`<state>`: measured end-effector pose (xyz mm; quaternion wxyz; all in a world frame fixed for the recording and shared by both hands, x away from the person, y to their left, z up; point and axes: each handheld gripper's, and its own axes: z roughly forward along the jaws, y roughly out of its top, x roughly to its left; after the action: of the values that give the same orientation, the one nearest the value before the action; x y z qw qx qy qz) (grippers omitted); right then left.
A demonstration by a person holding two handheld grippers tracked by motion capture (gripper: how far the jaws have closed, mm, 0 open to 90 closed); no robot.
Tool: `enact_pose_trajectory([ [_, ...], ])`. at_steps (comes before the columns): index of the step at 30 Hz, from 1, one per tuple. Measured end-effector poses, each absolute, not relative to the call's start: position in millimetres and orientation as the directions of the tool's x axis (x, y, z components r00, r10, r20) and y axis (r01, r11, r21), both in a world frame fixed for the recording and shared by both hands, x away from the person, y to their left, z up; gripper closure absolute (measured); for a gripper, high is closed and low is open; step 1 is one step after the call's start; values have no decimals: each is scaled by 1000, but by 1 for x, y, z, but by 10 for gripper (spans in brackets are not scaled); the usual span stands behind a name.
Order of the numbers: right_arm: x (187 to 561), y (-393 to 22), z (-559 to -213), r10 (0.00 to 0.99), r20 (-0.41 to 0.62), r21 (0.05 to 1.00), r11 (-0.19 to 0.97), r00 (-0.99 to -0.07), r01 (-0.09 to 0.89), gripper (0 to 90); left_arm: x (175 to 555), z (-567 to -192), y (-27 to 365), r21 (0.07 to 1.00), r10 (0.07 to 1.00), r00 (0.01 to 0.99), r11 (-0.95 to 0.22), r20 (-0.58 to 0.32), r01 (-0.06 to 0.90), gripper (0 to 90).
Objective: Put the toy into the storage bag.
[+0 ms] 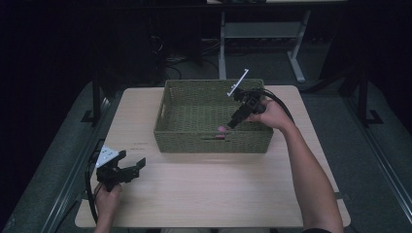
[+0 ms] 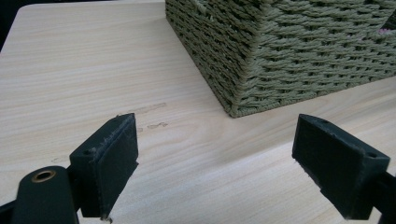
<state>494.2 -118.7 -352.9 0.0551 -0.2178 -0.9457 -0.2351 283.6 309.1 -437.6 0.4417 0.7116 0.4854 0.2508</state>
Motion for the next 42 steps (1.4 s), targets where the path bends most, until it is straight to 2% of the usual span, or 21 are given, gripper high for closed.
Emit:
enact_pose_trajectory([
  [2,493,-120,-350,387,198,429,792,-901,434,437,284,-438,309,873,912,404,-139,-71,468,139],
  [12,484,-128,-336,401,189,457,772,-896,442,388,283,-437,309,875,912,406,-144,-65,463,139],
  [42,449,-146,-310,398,155,511,751,-904,418,346,283,-437,308,871,911,407,-151,-61,467,139],
])
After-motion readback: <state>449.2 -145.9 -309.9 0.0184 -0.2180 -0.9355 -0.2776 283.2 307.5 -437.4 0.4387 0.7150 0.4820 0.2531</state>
